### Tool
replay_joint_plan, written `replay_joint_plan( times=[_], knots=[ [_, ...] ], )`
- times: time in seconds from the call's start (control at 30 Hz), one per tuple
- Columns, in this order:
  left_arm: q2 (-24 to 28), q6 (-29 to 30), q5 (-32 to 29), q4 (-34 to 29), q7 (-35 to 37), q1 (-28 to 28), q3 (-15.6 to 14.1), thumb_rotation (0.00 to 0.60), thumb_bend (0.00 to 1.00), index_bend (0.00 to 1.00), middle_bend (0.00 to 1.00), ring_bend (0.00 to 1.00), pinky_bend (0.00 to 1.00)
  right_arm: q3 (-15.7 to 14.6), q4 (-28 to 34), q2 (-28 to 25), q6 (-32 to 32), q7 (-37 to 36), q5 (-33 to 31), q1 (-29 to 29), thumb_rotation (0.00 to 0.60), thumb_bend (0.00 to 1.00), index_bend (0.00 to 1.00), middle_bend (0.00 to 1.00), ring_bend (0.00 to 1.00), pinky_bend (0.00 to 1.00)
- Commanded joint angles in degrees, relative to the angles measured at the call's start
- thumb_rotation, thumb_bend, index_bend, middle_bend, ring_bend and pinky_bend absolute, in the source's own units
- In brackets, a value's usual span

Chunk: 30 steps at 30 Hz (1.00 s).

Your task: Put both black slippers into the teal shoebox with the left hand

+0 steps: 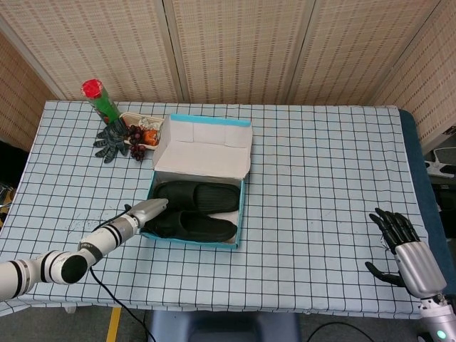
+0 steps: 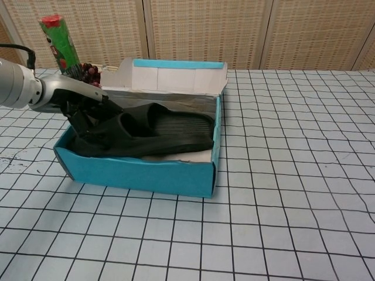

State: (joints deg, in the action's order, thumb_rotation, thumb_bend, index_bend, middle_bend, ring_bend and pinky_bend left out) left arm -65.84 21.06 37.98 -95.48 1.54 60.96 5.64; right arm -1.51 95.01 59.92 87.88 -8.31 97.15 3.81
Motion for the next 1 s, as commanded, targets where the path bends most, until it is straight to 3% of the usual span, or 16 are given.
replay_joint_plan(
  times=[0.03, 0.3, 0.47, 0.53, 0.7, 0.87, 1.0],
  knots=[
    [-1.1, 0.0, -0.8, 2.1, -0.3, 1.6, -2.5, 0.600, 0.41, 0.52, 0.70, 0.71, 0.65, -0.1, 0.0, 0.0, -0.1, -0.1, 0.1, 0.1, 0.600, 0.11, 0.00, 0.00, 0.00, 0.00],
    [-4.6, 5.9, -4.9, 3.8, -3.5, 4.5, -7.8, 0.600, 0.41, 0.55, 0.74, 0.74, 0.66, -0.2, 0.1, 0.0, -0.6, 0.0, 0.1, 0.3, 0.600, 0.11, 0.00, 0.00, 0.00, 0.00],
    [-5.7, 7.4, -6.2, 3.7, -3.8, 5.1, -8.3, 0.600, 0.41, 0.51, 0.71, 0.73, 0.66, -0.2, 0.1, 0.0, -0.6, -0.1, 0.0, 0.3, 0.600, 0.11, 0.00, 0.00, 0.00, 0.00],
    [-5.8, 8.6, -5.3, 3.1, -3.2, 4.4, -7.4, 0.600, 0.41, 0.42, 0.61, 0.65, 0.65, -0.2, 0.1, -0.1, -0.4, -0.1, 0.0, 0.2, 0.600, 0.11, 0.00, 0.00, 0.00, 0.00],
    [-5.1, 10.5, -0.9, 1.9, -0.3, 1.6, -4.3, 0.600, 0.41, 0.04, 0.19, 0.23, 0.50, -0.3, 0.1, -0.3, -0.1, -0.2, 0.0, 0.0, 0.600, 0.11, 0.00, 0.00, 0.00, 0.00],
    [-4.2, 11.2, 3.9, 0.9, 3.1, -1.4, -1.6, 0.600, 0.41, 0.00, 0.02, 0.03, 0.31, -0.4, 0.1, -0.3, 0.0, -0.2, 0.1, -0.1, 0.600, 0.11, 0.00, 0.00, 0.00, 0.00],
    [-3.2, 9.6, 6.9, 0.7, 4.5, -2.6, -0.8, 0.600, 0.38, 0.00, 0.00, 0.00, 0.21, -0.4, 0.2, -0.3, 0.1, -0.2, 0.3, -0.1, 0.600, 0.11, 0.00, 0.00, 0.00, 0.00]
  ],
)
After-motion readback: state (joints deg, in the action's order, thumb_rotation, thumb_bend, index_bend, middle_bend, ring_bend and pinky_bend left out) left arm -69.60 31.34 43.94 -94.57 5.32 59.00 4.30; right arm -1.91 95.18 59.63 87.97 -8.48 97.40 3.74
